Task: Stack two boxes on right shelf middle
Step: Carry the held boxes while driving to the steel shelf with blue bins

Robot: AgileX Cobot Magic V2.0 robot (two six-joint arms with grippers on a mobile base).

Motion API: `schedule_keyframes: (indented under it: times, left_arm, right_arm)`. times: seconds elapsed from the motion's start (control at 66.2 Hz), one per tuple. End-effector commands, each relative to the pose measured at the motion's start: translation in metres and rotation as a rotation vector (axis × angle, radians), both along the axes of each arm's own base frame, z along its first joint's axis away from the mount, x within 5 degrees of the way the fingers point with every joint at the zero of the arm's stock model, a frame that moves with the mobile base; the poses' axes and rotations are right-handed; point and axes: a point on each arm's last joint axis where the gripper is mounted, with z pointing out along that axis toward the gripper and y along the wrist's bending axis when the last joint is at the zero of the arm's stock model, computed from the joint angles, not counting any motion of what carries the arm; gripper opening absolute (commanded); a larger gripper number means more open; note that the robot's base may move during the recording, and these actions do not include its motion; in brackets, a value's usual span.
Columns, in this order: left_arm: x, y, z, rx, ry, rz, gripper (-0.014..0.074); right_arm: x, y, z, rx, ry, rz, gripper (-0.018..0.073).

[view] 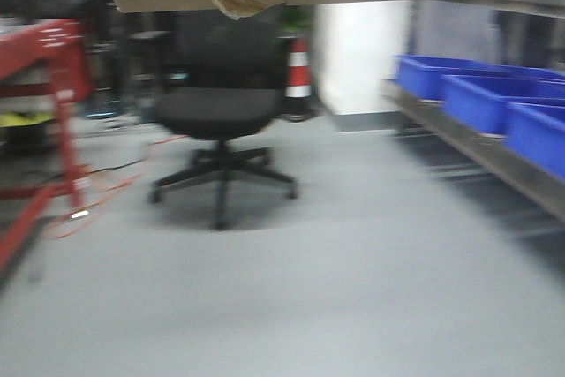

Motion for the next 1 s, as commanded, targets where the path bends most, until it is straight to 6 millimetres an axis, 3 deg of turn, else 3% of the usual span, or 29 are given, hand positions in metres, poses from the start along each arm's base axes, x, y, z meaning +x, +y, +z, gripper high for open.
schedule_keyframes:
  times: [0.0, 0.983]
  left_arm:
    - [-0.0005, 0.0046, 0.0064, 0.034, -0.042, 0.017, -0.0111]
    - [-0.0005, 0.0046, 0.0064, 0.034, -0.042, 0.017, -0.0111]
  right_arm:
    - [-0.0084, -0.0046, 0.0179, 0.018, -0.096, -0.001, -0.0162]
    - [-0.0084, -0.0046, 0.0179, 0.018, -0.096, -0.001, -0.0162]
